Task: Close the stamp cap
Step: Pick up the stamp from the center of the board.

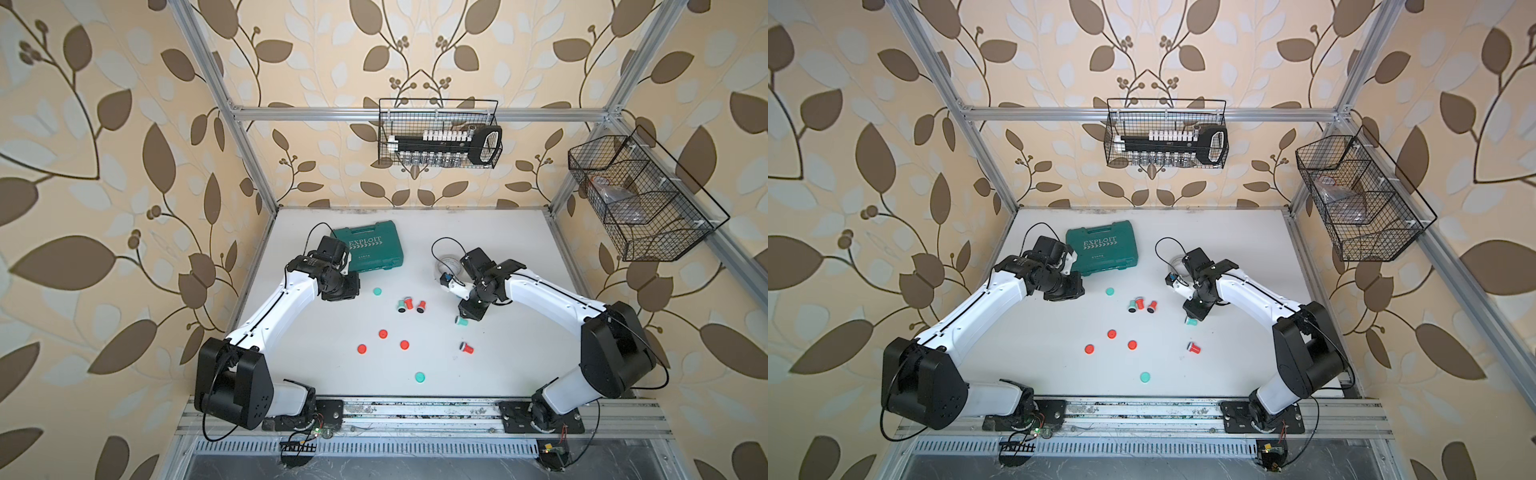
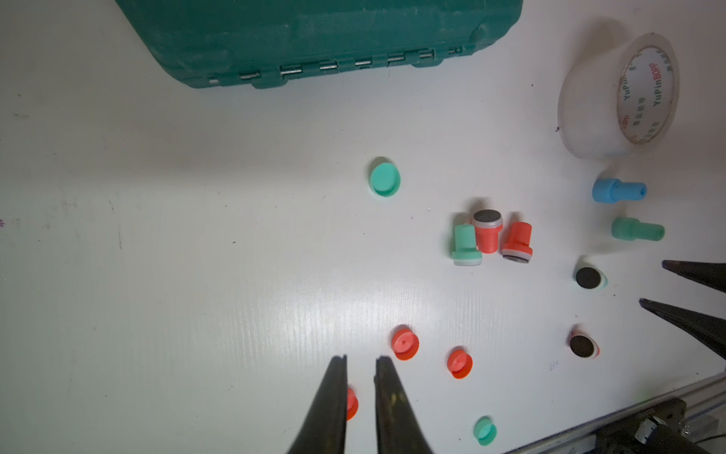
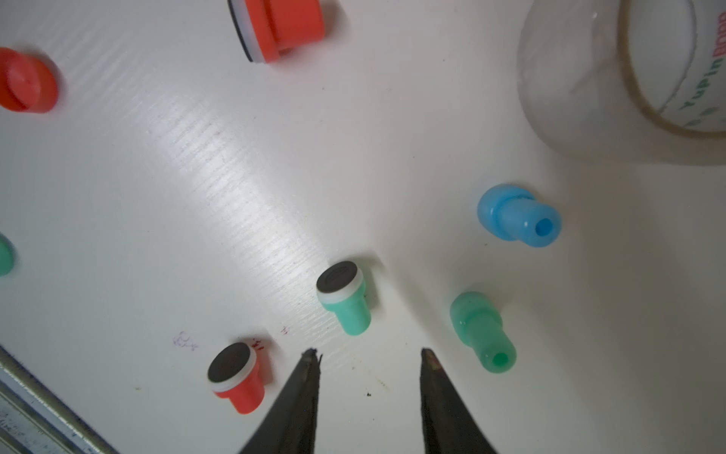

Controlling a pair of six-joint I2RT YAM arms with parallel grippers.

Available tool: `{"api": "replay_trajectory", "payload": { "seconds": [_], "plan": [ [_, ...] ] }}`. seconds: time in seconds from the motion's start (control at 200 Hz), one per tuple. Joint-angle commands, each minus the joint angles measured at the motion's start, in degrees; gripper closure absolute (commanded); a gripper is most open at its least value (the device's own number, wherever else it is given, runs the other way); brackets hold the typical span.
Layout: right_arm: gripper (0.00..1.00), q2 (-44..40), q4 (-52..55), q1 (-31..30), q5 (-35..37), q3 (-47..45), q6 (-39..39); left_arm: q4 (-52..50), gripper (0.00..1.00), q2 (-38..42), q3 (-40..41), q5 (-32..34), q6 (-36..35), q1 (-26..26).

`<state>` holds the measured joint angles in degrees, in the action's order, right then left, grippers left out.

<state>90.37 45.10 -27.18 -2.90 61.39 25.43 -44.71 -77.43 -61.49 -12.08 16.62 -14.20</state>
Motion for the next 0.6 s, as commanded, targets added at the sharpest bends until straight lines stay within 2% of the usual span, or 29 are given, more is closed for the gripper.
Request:
{"api": "replay_trajectory", "payload": {
  "seconds": [0.0,0.195,0.6],
  "plan": [
    [0.62,1.43,-1.64,-0.11,-1.89,-2.24,4.26,0.63,0.83,-0.30,0.23,-1.52,-0.93,0.31],
    [0.64,1.02,-1.95,-0.08,-3.85,-4.23,5.57,0.71,0.83,-0.93,0.02,-1.56,-0.89,0.31],
    [0.67,0.59,-0.41,-3.05,-2.33,-6.89,12.13,0.66,0.83,-1.33,-0.03,-1.58,-0.99,0.31]
  ]
}}
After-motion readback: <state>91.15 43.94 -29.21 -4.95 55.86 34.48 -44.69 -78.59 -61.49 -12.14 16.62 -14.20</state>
